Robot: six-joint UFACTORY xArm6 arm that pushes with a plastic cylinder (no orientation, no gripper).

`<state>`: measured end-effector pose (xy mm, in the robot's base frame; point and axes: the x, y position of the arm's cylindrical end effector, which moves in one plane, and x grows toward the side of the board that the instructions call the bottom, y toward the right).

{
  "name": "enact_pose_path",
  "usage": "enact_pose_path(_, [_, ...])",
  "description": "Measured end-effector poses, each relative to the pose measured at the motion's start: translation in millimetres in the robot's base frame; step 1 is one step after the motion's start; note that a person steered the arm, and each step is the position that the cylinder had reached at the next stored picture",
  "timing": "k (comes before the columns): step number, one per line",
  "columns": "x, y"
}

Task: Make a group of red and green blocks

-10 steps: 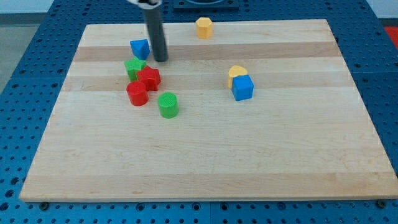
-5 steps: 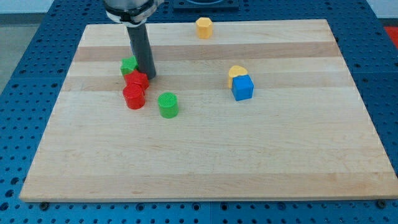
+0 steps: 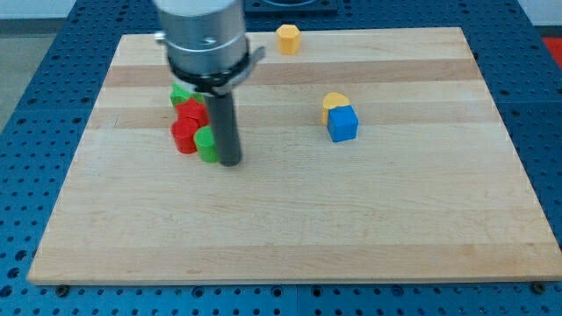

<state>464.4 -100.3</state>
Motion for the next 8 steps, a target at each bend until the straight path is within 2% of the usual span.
enact_pose_path(1, [0,-11])
enact_pose_path(2, [-7,17])
enact_pose_path(3, [-44,42])
enact_pose_path(4, [-75,38])
enact_pose_path(5, [-77,14])
enact_pose_path(8, [-12,6])
